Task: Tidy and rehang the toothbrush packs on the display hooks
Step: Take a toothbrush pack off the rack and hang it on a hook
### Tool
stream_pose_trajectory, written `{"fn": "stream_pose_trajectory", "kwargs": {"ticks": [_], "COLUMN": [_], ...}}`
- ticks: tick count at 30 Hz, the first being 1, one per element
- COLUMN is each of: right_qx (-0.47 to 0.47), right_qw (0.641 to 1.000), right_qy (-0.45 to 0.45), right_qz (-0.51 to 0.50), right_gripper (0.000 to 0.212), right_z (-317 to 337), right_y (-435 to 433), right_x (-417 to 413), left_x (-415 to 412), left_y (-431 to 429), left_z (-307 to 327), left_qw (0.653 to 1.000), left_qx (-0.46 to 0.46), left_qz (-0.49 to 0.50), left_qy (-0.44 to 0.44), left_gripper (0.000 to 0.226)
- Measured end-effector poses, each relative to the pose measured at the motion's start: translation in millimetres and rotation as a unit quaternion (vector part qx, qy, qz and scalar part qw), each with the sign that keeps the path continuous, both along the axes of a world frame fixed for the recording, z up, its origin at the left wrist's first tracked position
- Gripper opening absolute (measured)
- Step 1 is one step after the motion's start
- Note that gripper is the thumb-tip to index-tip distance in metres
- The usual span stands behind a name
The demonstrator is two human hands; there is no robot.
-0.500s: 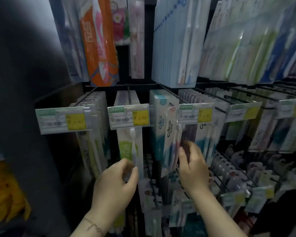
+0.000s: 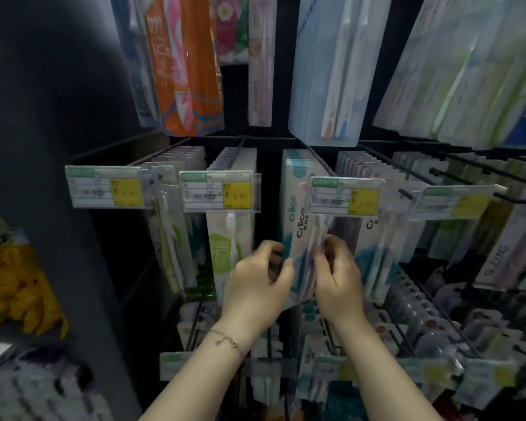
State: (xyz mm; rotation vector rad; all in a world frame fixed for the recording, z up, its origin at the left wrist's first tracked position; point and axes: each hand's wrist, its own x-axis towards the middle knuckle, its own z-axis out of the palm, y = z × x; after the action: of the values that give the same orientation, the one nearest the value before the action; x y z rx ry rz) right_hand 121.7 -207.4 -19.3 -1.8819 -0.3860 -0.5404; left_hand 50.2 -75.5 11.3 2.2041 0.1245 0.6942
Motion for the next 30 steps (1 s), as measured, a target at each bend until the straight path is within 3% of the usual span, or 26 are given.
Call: {"fn": "stream_pose_trajectory", "kwargs": {"ticks": [4, 10, 17, 21, 30], "right_qx": [0.023, 0.071, 0.026, 0.012, 0.063], "right_qw": [0.999, 0.996, 0.995, 0.995, 0.988], "right_qy": [-0.005, -0.042, -0.080, -0.077, -0.114], "right_qz": [0.038, 0.040, 0.048, 0.061, 0.081], "right_gripper": [0.007, 0.010, 0.015, 0.003, 0.010], "right_z": [3.9, 12.2, 16.3, 9.2, -2.0], "right_y": [-0.5, -1.7, -6.5, -5.5, 4.3], "right_x": [-1.6, -4.5, -14.0, -18.6, -43.5], "left_x": [7.7, 12.1, 3.6, -9.0, -31.0], "left_y": [-11.3, -19.9, -17.5, -16.5, -3.7], "left_z": [2.4, 8.0, 6.5, -2.4, -19.1], "left_qw": [0.999, 0.997, 0.985, 0.982, 0.975], "left_qx": [-0.013, -0.060, -0.164, -0.181, -0.190], "left_qz": [-0.031, -0.027, -0.037, -0.049, -0.076], "left_qy": [-0.017, -0.035, -0.027, -0.031, -0.080], "left_gripper": [0.013, 0.015, 0.012, 0.011, 0.013]}}
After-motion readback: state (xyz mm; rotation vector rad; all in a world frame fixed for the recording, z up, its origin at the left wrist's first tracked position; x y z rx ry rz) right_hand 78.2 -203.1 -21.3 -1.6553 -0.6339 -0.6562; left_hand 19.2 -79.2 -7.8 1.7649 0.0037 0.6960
